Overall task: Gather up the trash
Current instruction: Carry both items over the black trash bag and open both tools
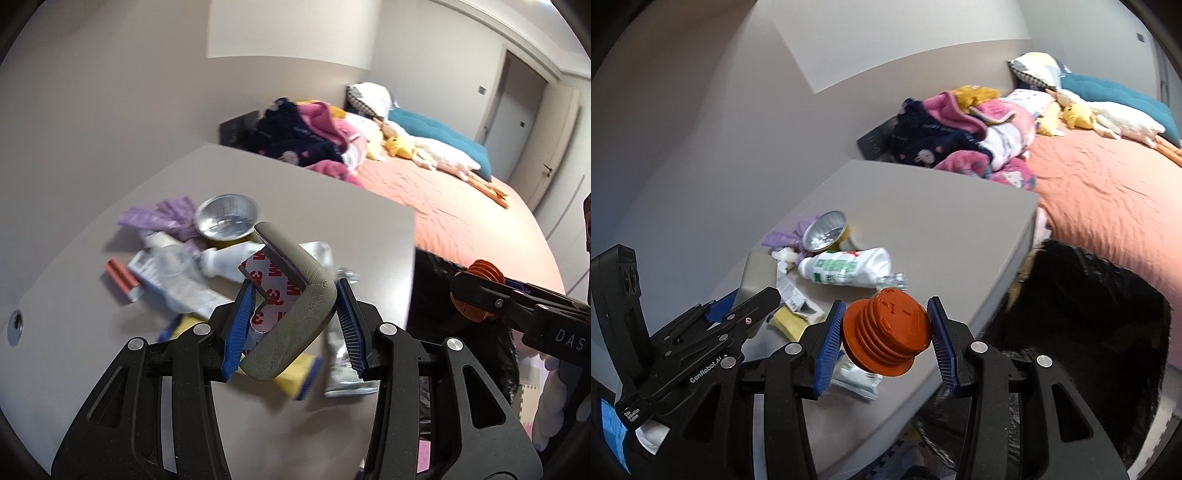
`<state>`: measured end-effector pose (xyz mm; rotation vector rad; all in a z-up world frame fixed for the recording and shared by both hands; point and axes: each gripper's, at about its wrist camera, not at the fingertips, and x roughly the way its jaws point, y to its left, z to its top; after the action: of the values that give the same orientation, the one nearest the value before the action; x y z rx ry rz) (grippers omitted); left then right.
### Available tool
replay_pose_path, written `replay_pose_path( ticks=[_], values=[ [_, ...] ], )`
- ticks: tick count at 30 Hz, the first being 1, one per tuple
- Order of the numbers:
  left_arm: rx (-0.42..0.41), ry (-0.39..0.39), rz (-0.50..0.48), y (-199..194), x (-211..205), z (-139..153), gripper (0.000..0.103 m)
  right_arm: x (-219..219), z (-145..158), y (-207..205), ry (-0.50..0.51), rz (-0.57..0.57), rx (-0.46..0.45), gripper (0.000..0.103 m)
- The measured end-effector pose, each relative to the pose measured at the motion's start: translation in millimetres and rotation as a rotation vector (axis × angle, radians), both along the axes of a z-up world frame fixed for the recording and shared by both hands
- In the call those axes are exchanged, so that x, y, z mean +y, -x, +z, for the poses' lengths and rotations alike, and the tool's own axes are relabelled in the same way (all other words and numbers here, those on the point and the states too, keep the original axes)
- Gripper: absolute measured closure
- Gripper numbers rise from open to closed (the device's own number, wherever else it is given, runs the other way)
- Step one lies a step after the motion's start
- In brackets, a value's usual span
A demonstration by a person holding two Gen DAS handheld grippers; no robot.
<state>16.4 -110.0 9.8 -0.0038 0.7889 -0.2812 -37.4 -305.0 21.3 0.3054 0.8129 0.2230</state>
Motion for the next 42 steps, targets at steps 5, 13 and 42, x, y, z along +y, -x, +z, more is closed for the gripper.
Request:
replay_pose_path(
  ticks=[5, 13, 42],
  values=[
    [-0.010, 0.006, -0.061, 3.4, -27.9, 5.4, 0.059, -23.7, 3.5, 9.3, 0.004, -0.046, -0.013, 0.056],
    [-0.011, 0.011, -0.153, 3.4, -70.7, 3.7, 0.058, -63.6, 5.9, 27.6, 0.009, -0.126, -0.022, 0.056],
    [-0.004, 0.002, -0.300, 5.1, -171.9, 5.6, 0.006, -165.6, 20.8, 66.8, 0.024, -0.372, -0.103, 0.028]
  ],
)
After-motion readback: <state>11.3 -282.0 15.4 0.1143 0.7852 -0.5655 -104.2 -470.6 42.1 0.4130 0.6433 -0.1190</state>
